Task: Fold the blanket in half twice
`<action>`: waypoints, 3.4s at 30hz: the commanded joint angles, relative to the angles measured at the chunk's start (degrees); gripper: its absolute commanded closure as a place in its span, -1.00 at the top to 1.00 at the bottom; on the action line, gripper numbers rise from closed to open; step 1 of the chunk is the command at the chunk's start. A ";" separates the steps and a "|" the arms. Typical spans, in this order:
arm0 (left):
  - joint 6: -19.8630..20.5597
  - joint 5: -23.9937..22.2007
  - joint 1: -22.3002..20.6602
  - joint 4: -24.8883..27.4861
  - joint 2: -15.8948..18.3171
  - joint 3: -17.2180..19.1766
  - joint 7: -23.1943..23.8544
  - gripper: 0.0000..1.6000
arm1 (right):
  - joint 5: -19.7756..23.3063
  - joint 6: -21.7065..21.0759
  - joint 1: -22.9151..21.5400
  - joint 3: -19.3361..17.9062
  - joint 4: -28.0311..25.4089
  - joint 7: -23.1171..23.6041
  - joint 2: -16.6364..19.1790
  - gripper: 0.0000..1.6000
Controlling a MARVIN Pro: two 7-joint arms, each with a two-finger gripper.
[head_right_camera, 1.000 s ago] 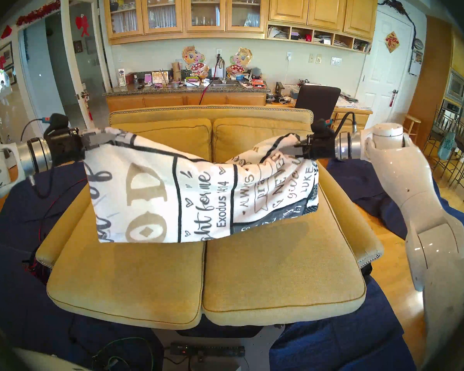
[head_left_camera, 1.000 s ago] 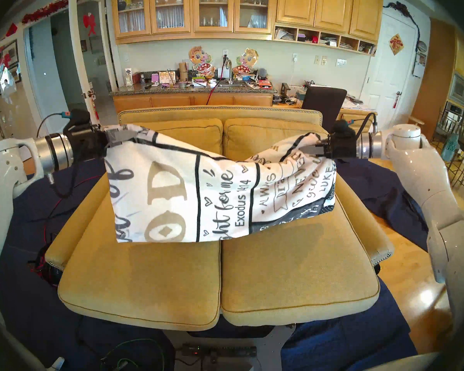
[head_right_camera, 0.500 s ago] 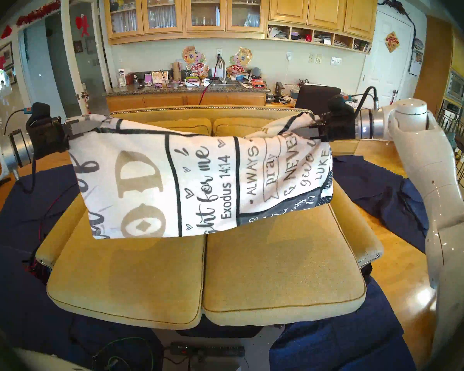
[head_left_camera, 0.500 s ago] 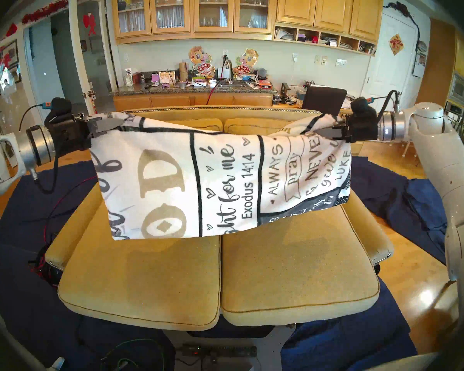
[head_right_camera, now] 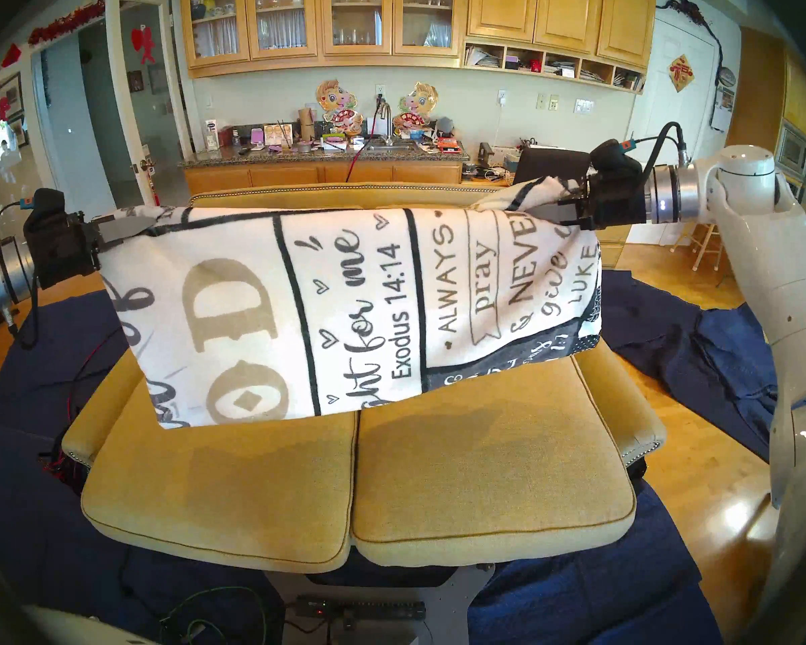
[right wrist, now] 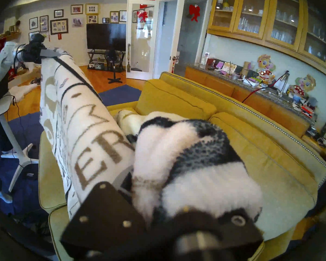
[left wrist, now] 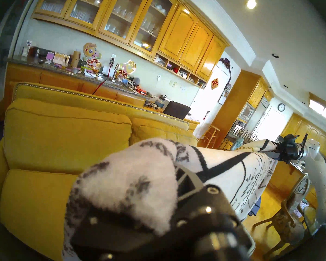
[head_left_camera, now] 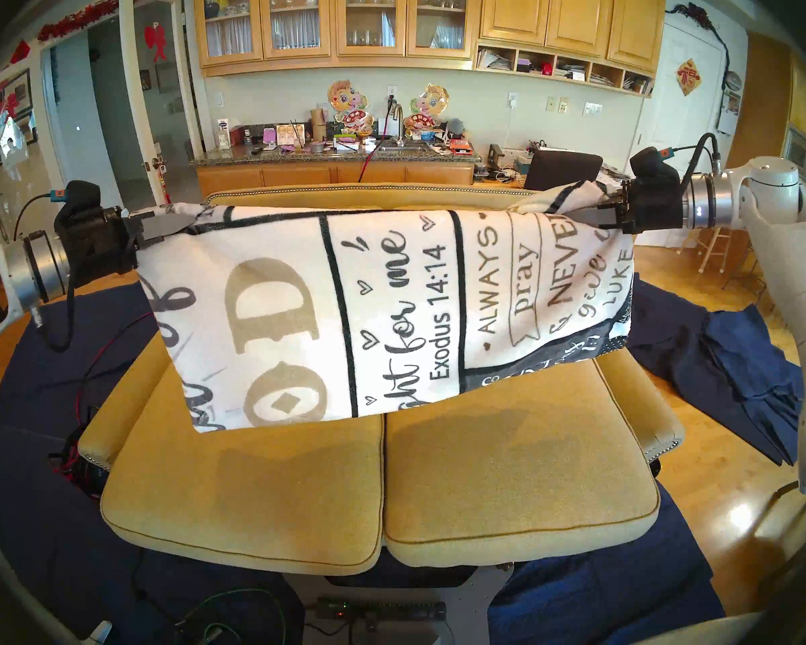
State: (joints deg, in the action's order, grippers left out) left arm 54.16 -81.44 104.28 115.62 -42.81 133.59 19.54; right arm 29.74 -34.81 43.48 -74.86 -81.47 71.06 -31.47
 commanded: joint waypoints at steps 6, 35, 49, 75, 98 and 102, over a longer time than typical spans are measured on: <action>0.84 -0.75 1.52 1.51 -2.85 6.95 0.94 -1.00 | 4.24 -5.64 5.33 -3.86 -9.85 -1.43 6.29 -1.00; 0.84 -0.87 10.31 5.21 -9.92 15.66 4.25 -1.00 | 15.99 -20.19 20.13 -10.95 -30.07 -17.71 14.90 -1.00; 0.84 -0.61 16.60 7.53 -12.43 17.72 6.34 -1.00 | 21.90 -20.19 29.77 -13.42 -28.48 -22.04 17.81 -1.00; 0.84 0.96 28.47 6.59 -14.33 19.01 8.83 -1.00 | 29.14 -20.19 42.11 -21.18 -29.58 -23.36 18.22 -1.00; 0.84 6.84 27.53 -0.75 -2.63 1.92 3.62 -1.00 | 33.63 -17.81 47.42 -26.03 -21.40 -37.86 4.49 -1.00; 0.60 6.74 25.79 -2.12 -1.57 -0.03 2.45 -1.00 | 33.69 -16.33 44.70 -22.97 -19.35 -39.15 2.99 -1.00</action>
State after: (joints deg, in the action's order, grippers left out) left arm 55.16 -74.59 134.69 116.03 -48.78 134.88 24.06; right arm 63.12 -54.56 94.25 -99.75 -104.45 35.54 -24.48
